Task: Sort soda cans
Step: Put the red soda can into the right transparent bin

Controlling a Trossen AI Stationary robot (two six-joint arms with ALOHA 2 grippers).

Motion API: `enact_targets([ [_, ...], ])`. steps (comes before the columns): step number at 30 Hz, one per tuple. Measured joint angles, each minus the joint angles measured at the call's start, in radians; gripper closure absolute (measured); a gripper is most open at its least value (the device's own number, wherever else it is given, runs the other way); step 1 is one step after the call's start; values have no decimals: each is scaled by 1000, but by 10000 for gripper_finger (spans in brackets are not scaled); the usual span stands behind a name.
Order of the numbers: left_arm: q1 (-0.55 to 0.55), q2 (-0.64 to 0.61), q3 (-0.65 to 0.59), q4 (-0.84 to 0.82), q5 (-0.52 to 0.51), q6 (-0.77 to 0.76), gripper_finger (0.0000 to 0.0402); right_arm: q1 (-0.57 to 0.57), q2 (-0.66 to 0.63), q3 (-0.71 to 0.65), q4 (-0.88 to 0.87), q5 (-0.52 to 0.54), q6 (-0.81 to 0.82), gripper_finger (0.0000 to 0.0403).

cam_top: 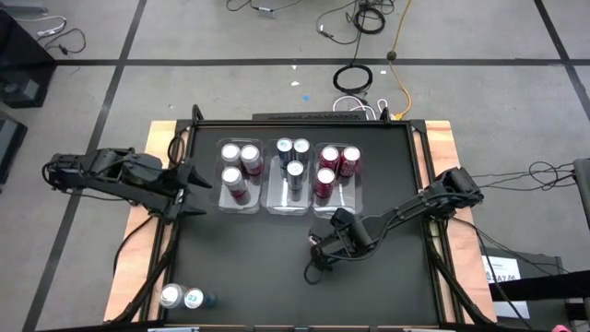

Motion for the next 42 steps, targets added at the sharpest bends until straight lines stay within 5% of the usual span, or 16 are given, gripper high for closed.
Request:
enact_targets([
  [11,0,0,0,1,0,-4,10,-32,11,-1,26,-11,-16,120],
  [29,0,0,0,1,0,-5,11,17,-47,-2,75,-7,71,118],
  [42,0,0,0,2,0,-5,11,61,-277,-1,60,261,170,118],
])
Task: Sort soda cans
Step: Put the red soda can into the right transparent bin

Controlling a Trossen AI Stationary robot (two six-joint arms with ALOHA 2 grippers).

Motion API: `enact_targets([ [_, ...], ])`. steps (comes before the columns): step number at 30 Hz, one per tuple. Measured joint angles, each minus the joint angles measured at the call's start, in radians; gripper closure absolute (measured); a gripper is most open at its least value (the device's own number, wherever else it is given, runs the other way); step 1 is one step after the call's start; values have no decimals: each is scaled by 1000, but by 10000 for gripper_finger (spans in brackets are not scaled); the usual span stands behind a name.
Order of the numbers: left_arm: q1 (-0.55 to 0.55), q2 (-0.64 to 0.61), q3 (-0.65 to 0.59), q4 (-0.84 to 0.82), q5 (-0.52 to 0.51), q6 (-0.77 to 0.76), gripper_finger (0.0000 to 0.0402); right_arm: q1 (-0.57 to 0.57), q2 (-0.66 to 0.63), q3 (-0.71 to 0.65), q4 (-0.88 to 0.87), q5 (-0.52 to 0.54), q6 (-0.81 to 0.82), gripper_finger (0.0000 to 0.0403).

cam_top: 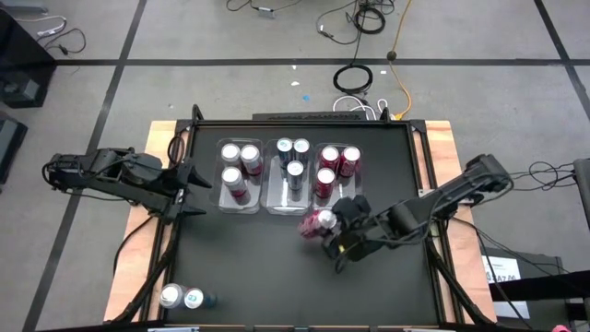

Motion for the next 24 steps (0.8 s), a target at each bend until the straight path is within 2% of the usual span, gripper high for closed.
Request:
enact_targets([
  [3,0,0,0,0,0,0,11,-19,-35,1,-123,21,75,118],
  [8,0,0,0,0,0,0,11,-51,-44,1,-424,15,297,118],
  [11,0,0,0,0,0,0,11,-65,-44,1,-510,14,350,118],
  [18,0,0,0,2,-1,6,11,-137,-41,-18,-516,17,303,117],
  [24,0,0,0,2,-1,6,11,-229,-41,-132,-391,-96,227,117],
])
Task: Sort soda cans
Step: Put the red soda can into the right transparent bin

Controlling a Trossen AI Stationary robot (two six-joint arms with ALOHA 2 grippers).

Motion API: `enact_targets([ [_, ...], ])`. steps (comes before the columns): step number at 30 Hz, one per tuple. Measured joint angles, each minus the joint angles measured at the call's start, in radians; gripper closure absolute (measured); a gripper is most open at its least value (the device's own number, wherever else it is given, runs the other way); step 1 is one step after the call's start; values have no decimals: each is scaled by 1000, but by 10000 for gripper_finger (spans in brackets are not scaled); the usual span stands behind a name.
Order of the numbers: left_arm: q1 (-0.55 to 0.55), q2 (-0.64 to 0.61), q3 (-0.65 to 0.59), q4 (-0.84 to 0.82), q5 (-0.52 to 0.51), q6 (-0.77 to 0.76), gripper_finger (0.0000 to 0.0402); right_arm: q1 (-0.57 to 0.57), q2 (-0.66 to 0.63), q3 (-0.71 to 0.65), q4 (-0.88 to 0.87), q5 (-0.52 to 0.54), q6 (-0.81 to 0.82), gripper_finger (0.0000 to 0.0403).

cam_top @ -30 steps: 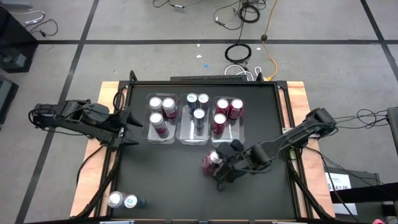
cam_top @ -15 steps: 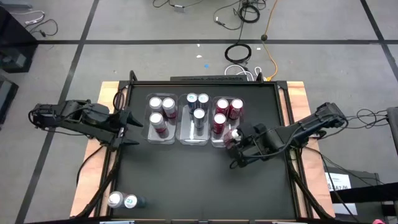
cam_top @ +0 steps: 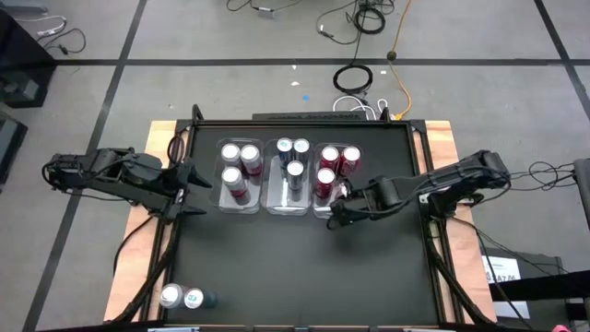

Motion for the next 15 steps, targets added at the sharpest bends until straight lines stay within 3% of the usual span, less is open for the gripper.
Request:
enact_targets([
  [5,0,0,0,0,0,-2,11,-56,0,-103,144,-5,-25,117],
  [15,0,0,0,0,0,-6,11,-146,0,-190,216,9,-82,117],
])
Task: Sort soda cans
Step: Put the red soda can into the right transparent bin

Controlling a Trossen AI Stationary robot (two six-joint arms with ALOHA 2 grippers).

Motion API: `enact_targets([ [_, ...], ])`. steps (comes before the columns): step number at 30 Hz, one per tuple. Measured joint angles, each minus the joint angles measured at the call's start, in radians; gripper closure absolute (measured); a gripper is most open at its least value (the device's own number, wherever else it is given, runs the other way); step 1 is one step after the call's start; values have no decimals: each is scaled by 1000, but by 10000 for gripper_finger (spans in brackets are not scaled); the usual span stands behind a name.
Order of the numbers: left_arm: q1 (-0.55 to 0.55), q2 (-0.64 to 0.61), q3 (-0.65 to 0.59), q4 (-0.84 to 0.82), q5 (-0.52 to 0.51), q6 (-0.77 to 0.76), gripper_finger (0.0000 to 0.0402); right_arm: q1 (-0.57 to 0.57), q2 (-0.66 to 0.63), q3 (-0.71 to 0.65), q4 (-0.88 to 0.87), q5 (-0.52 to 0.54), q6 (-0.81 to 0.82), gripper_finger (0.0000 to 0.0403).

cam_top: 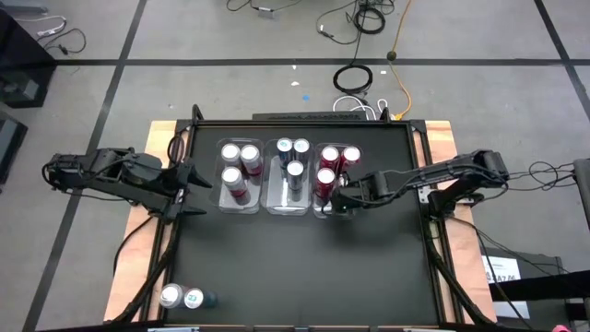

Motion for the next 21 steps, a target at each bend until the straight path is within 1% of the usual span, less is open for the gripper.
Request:
enact_targets([
  [3,0,0,0,0,0,0,11,-17,0,-11,7,16,-24,117],
  [6,0,0,0,0,0,0,11,-33,0,-24,52,44,-62,113],
  [11,0,0,0,0,0,0,11,-54,0,-75,134,18,-101,93],
  [16,0,0,0,0,0,-2,11,-59,0,-79,138,29,-115,72],
  [21,0,1,0,1,0,-1,11,-58,-1,-78,138,34,-181,66],
])
